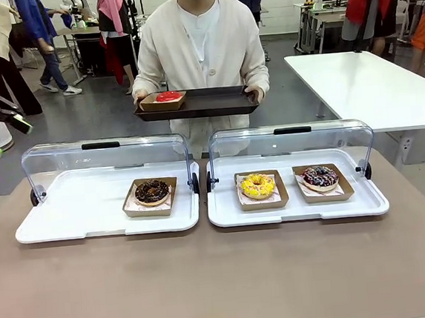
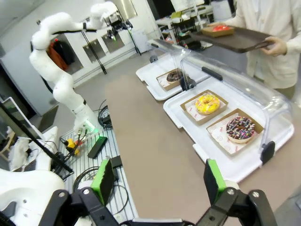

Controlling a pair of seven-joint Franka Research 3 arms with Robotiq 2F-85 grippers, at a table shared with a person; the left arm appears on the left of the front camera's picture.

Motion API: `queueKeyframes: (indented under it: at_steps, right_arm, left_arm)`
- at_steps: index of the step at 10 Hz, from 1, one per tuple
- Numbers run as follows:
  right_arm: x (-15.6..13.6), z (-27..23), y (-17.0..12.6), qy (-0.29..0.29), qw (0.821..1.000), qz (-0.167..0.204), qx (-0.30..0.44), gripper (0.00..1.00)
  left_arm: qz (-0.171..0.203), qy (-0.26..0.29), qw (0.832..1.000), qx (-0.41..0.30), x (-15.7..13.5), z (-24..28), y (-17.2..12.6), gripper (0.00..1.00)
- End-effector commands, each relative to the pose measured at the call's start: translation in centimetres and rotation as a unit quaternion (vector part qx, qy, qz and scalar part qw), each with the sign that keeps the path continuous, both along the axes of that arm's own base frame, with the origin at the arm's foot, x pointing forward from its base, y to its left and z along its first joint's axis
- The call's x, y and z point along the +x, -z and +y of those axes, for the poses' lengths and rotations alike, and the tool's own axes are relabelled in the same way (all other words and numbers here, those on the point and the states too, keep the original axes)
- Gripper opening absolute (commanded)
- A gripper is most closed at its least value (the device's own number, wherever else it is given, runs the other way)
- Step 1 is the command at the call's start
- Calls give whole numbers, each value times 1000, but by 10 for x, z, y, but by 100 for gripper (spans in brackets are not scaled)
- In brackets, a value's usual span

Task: Provide the desired donut to the person.
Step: Pick up and lift the Paper togo box containing the Donut pointed at by the person.

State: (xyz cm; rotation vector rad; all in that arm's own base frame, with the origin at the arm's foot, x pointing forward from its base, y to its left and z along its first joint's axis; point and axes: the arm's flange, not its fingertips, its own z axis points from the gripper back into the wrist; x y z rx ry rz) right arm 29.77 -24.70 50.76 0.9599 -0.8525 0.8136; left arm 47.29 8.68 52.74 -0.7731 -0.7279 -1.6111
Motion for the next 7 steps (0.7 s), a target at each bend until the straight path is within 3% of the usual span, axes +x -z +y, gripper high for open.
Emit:
queueKeyframes:
  at_steps: [1, 3, 5, 7]
  right_arm:
    - [0, -1, 0, -1, 1000, -6, 6, 100]
    - [0, -1, 0, -1, 1000, -6, 6, 100]
    - [0, -1, 0, -1, 1000, -6, 6, 100]
    - [0, -1, 0, -1, 1000, -6, 6, 100]
  left_arm:
    - [56, -30, 989, -133, 32, 37, 21, 100]
    - [58, -85, 974, -202, 41, 73, 55, 100]
    - [68, -85, 965, -239, 27, 101, 77, 100]
    - [35, -113, 964, -237, 9, 123, 85, 100]
